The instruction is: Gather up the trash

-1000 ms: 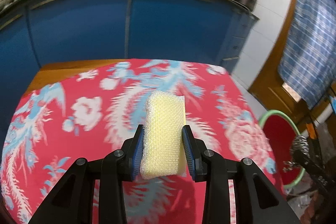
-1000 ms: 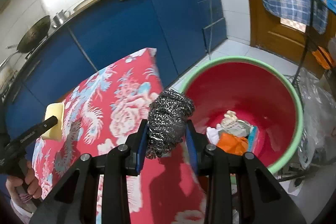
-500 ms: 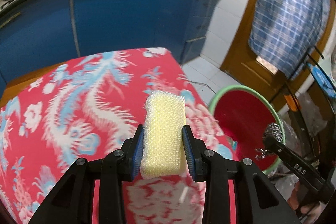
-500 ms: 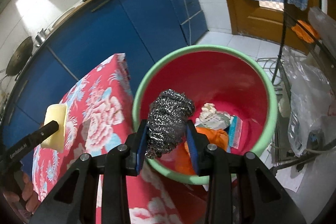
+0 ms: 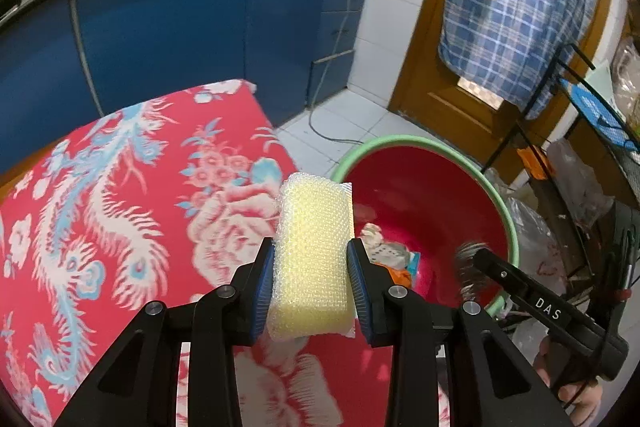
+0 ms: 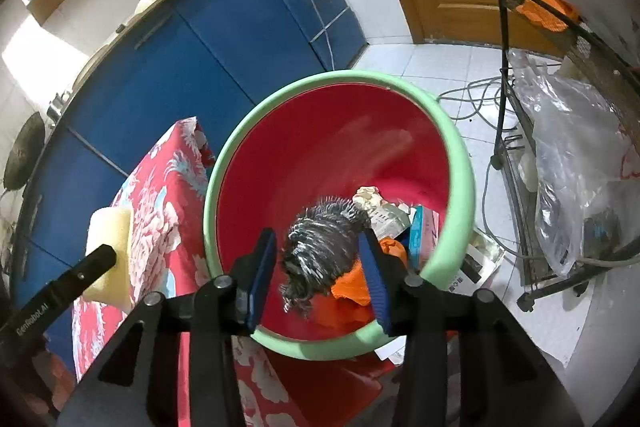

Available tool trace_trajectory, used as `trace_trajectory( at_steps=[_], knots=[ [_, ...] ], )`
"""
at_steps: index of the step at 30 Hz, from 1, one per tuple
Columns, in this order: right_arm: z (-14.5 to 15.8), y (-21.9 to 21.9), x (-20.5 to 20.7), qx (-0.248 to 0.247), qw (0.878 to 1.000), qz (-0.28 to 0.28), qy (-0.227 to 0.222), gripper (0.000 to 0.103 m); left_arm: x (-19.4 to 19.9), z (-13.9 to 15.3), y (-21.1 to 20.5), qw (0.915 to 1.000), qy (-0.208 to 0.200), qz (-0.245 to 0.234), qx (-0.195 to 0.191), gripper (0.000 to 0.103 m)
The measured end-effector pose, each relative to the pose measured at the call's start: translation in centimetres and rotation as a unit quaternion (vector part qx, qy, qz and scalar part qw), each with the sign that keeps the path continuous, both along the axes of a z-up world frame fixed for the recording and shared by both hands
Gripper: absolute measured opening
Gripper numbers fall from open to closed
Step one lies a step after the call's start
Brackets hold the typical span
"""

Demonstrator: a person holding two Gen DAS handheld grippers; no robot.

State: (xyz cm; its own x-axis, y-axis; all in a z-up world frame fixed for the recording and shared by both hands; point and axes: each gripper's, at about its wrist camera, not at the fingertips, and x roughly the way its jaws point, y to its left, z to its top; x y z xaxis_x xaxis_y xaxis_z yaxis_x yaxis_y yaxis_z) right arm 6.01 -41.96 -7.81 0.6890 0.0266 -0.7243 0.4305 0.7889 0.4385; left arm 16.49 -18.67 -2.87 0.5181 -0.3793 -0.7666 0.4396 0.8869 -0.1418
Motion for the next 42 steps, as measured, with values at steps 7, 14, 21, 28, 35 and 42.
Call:
trace_trajectory(
  at_steps=[7,14,21,28,35,42],
  knots=[
    [0.2,-1.2,-1.0,0.006,1.000,-0.014,-0.012,0.049,-0.3,-0.8,-2.6,0.9997,0.007,-0.023,0.008,0.036],
    [0.4,-1.8,-1.6,0.003,1.000,-0.019,-0.019,0.050,-0.9,-1.5,-4.8,0.9987,0.002,-0.051,0.007,0.039],
    [0.7,-2.0,-2.1,0.001,1.000,-0.021,-0.022,0.052,-1.1,-1.9,-5.4,0.9983,0.008,-0.058,0.008,0.054],
    [2.2,-0.1,-2.5,-0.026,0.999,0.001,-0.028,0.053,-1.2,-1.4,-3.7,0.9992,0.010,-0.039,0.003,0.055],
    [4.3,2.6,-3.2,-0.051,0.997,0.024,-0.046,0.067,-1.8,-0.3,-0.2,1.0000,-0.002,0.005,0.002,0.056],
    [5.9,5.8,-3.6,-0.069,0.994,0.057,-0.055,0.074,-3.0,1.0,4.2,0.9978,-0.020,0.064,0.000,0.056]
  ],
)
